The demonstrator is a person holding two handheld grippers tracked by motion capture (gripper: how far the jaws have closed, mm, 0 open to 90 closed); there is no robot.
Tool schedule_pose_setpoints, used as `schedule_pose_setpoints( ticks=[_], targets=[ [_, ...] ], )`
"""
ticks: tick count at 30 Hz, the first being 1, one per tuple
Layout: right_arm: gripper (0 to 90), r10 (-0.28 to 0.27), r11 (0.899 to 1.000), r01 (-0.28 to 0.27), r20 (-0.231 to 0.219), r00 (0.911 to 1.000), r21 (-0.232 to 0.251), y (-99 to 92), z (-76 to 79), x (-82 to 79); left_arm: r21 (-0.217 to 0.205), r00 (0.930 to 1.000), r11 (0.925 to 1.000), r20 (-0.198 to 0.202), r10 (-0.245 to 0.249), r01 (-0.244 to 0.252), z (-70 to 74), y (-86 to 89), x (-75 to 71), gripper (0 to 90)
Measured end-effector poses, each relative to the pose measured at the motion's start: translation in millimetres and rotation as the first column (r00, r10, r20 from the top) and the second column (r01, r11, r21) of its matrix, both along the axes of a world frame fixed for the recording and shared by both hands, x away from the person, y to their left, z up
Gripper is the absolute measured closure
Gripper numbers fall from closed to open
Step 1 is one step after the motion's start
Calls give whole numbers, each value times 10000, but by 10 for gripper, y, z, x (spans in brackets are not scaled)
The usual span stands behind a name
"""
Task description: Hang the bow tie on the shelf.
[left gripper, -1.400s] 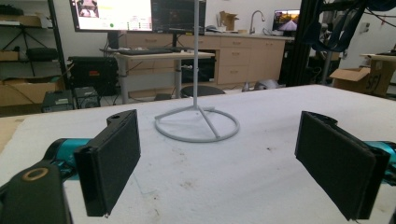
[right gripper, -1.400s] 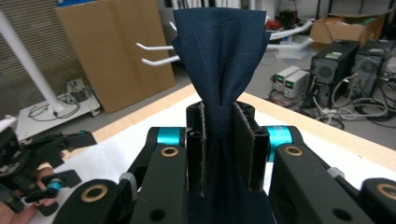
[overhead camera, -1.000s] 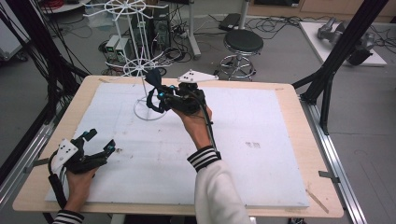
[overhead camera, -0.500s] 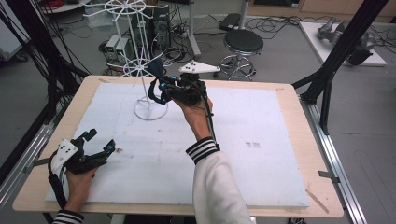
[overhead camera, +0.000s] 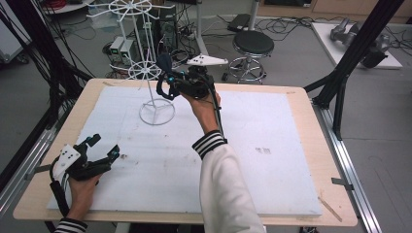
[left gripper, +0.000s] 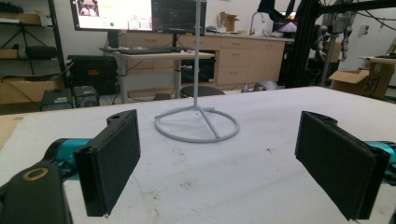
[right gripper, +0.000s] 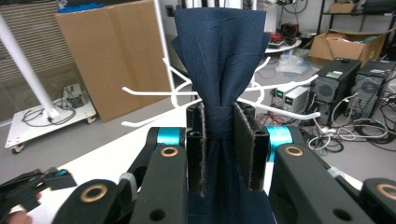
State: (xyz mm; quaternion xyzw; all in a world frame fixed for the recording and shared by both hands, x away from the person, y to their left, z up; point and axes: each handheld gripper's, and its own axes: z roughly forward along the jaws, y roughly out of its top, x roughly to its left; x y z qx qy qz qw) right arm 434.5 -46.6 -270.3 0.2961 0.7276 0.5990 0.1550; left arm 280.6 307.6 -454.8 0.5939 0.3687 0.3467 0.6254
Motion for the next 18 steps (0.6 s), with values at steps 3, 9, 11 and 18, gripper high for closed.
schedule_pose_setpoints(
  ticks=[3,9,11,18],
  targets=[
    [756,-107,9999,107,-11,9999,-101,12,-27,44,-5,10000,10000,-20,-7,7,1,3,0,145],
    [755,-306,9993,307,76,9995,-208,18,-76,117,-1,10000,10000,-15,-14,14,0,2,0,145],
    [755,-370,9989,374,147,9992,-271,12,-83,134,-2,10000,10000,-12,-12,12,0,2,0,145],
    [754,-487,9986,485,-98,9988,-225,-31,-120,185,-9,10000,10000,-17,-12,12,0,3,0,145]
  ],
)
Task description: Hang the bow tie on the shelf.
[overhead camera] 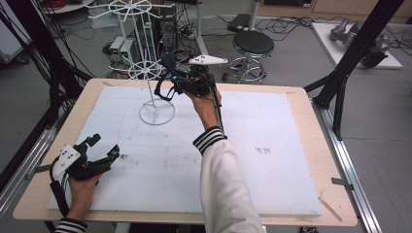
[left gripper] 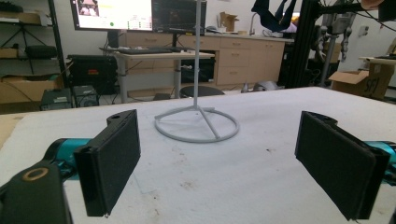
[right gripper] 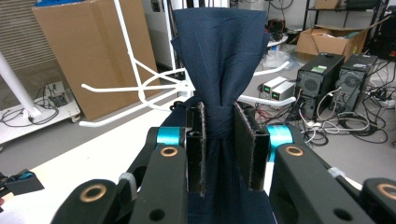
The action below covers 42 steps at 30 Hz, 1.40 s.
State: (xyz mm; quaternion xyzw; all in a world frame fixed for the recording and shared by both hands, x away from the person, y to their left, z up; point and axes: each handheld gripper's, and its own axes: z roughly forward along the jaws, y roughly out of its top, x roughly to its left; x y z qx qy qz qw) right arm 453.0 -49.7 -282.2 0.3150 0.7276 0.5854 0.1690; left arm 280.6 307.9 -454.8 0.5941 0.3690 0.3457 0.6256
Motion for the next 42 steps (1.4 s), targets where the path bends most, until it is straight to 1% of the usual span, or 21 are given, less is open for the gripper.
schedule_pose_setpoints(
  ticks=[4,7,14,16,21,26,31,33,39,42],
  targets=[
    [753,83,10000,-83,-58,9999,-52,9,-11,6,8,10000,10000,12,2,-2,-1,-2,-1,145],
    [753,34,9999,-37,-204,9998,-147,19,-26,11,-6,10000,10000,29,5,-5,-1,-1,-2,145],
    [752,3,9996,-12,-368,9993,-265,22,-62,29,4,10000,10000,24,-11,11,-1,1,-3,145],
    [751,-7,9995,-9,-534,9986,-302,19,-76,34,-3,10000,10000,34,-9,9,-1,1,-2,145],
    [750,-40,9991,10,-694,9976,-432,13,-116,40,6,10000,10000,33,-12,12,-1,0,-4,145],
    [749,52,9984,-102,-912,9958,-547,14,-146,49,2,10000,10000,42,-3,3,-2,-1,-5,145],
    [749,106,9966,-186,-997,9950,-797,63,-178,59,10,10000,10000,50,-5,5,-2,0,-6,145],
    [749,139,9968,-224,-1092,9939,-773,79,-192,64,1,10000,10000,56,-2,2,-3,-1,-5,145],
    [748,249,9930,-394,-1289,9913,-1111,139,-231,69,1,10000,10000,44,-9,9,-2,0,-7,145],
    [747,363,9915,-532,-1406,9894,-1186,162,-254,75,-3,10000,10000,41,-13,13,-2,1,-7,145]
  ],
)
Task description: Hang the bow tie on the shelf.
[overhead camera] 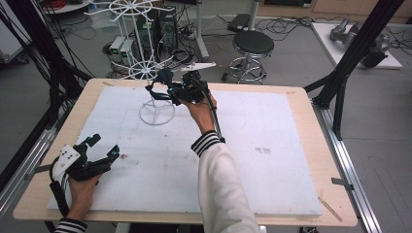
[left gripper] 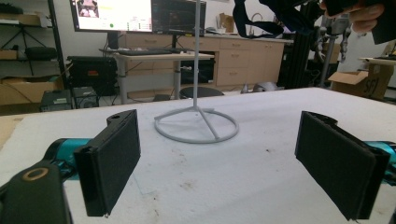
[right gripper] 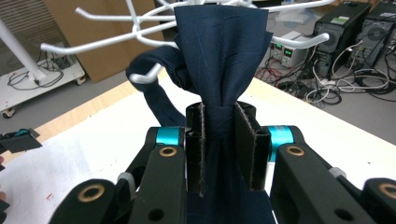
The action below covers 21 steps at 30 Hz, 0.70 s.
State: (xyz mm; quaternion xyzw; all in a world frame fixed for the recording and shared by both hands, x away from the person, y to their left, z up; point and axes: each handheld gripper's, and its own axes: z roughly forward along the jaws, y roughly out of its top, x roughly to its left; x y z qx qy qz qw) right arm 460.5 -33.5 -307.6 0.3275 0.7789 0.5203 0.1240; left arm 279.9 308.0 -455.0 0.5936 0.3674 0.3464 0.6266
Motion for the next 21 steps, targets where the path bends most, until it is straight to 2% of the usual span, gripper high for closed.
schedule_pose_setpoints(
  ticks=[8,10,12,14,16,19,21],
  targets=[
    [705,260,9992,-263,-100,9996,-301,37,-23,-7,14,10000,10000,1,10,-10,0,1,0,145],
    [618,375,9986,-379,-125,9992,-366,34,-22,-15,2,10000,10000,-11,18,-18,0,-1,1,145],
    [472,579,9976,-583,-114,9983,-384,34,-13,-34,0,10000,10000,28,31,-31,-1,-1,-3,145],
    [351,641,9964,-634,99,9979,-563,35,8,-61,4,10000,10000,67,52,-52,-2,-5,-6,145],
    [259,765,9955,-758,116,9970,-561,17,36,-93,-15,10000,10000,75,49,-49,-2,-8,-3,145],
    [180,683,9958,-678,67,9976,-618,-31,85,-159,-8,10000,10000,54,27,-27,-2,-2,-2,145],
    [141,696,9950,-697,-33,9976,-713,-84,129,-221,-173,10000,9998,-46,27,-27,-1,14,7,145]
  ],
)
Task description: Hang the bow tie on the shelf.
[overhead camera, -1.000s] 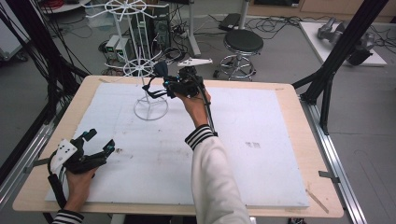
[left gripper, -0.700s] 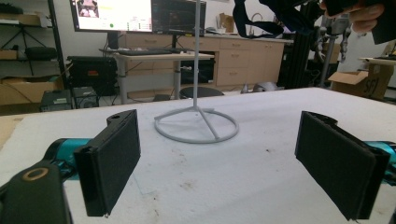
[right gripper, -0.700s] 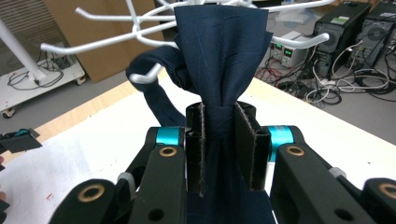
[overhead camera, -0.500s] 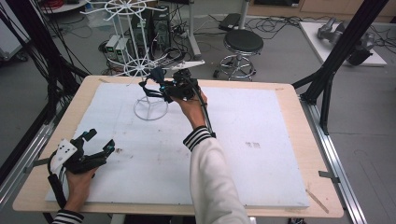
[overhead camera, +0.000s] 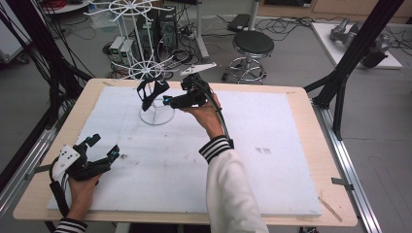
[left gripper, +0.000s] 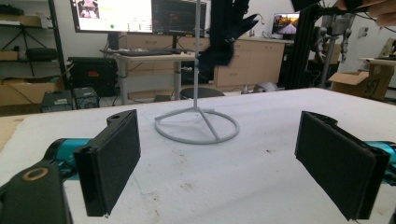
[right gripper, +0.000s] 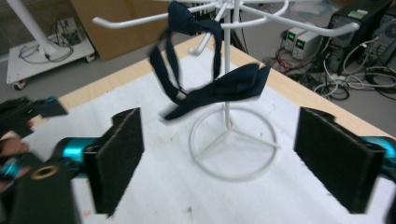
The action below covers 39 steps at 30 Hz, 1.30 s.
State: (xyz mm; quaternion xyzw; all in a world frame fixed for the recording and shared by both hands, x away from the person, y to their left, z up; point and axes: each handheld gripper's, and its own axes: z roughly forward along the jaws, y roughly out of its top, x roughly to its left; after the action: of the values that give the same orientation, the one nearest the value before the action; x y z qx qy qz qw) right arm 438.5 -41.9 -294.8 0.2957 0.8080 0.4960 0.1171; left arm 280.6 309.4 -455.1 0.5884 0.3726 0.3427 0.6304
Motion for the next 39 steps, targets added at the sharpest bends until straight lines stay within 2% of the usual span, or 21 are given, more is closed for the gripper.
schedule_pose_setpoints(
  ticks=[2,4,6,8,12,14,17,21,24,25,26,28,30,33,34,35,36,37,38,39],
  targets=[
    [136,30,9999,-29,73,10000,-120,-77,47,-86,-156,10000,9999,-34,11,-12,-1,14,3,145],
    [145,-57,9999,48,721,9974,136,-211,61,-227,-122,10000,9999,-33,2,-3,0,11,1,145],
    [145,-181,9994,156,831,9964,309,-392,71,-381,-33,10000,10000,-20,-9,9,1,-1,3,145],
    [146,-346,9987,301,1156,9927,404,-549,74,-532,7,10000,10000,-24,-11,11,2,-1,1,145],
    [146,-1025,9935,927,1654,9809,658,-951,16,-887,51,10000,10000,53,-16,15,0,0,-6,145],
    [146,-1331,9895,1203,1791,9748,806,-1169,-53,-1057,86,10000,10000,66,-17,16,0,-8,-8,145],
    [146,-1803,9800,1615,1747,9680,1166,-1493,-202,-1311,161,10000,9999,52,8,-9,1,-13,-8,145],
    [145,-2255,9682,1983,1892,9557,1525,-1779,-419,-1578,174,10000,9998,94,16,-18,1,-15,-10,145],
    [144,-2592,9587,2195,2370,9363,1810,-1930,-623,-1746,178,9999,9998,137,36,-39,-1,-20,-15,145],
    [137,-2702,9555,2263,2530,9290,1894,-1971,-694,-1787,180,9999,9998,159,36,-38,-1,-22,-19,145],
    [128,-2840,9510,2314,2832,9161,2051,-2009,-790,-1826,228,9998,9997,200,52,-57,-2,-21,-20,145],
    [127,-2973,9471,2406,2980,9071,2125,-2056,-907,-1861,265,9997,9996,244,50,-56,-3,-26,-27,145],
    [125,-3242,9376,2628,2999,8972,2275,-2089,-1036,-1878,341,9996,9994,289,64,-73,-3,-30,-30,145],
    [125,-3689,9199,2966,3096,8764,2565,-2126,-1198,-1853,335,9994,9994,351,58,-70,-4,-37,-34,145],
    [124,-3822,9131,3056,3061,8719,2699,-2134,-1244,-1839,360,9993,9993,359,54,-67,-5,-36,-36,145],
    [124,-3901,9079,3096,2991,8709,2826,-2137,-1287,-1830,352,9993,9994,364,66,-79,-5,-38,-38,145],
    [124,-4017,9020,3173,2998,8653,2928,-2134,-1332,-1820,367,9993,9993,372,68,-82,-5,-38,-39,145],
    [123,-4070,8982,3201,2944,8647,3015,-2128,-1378,-1809,366,9992,9993,390,75,-90,-6,-40,-40,145],
    [123,-4051,8964,3174,2810,8700,3095,-2120,-1423,-1795,365,9992,9993,403,60,-74,-6,-41,-40,145],
    [124,-4068,8952,3208,2734,8716,3094,-2109,-1465,-1792,357,9991,9993,421,59,-74,-6,-42,-41,145]
  ],
)
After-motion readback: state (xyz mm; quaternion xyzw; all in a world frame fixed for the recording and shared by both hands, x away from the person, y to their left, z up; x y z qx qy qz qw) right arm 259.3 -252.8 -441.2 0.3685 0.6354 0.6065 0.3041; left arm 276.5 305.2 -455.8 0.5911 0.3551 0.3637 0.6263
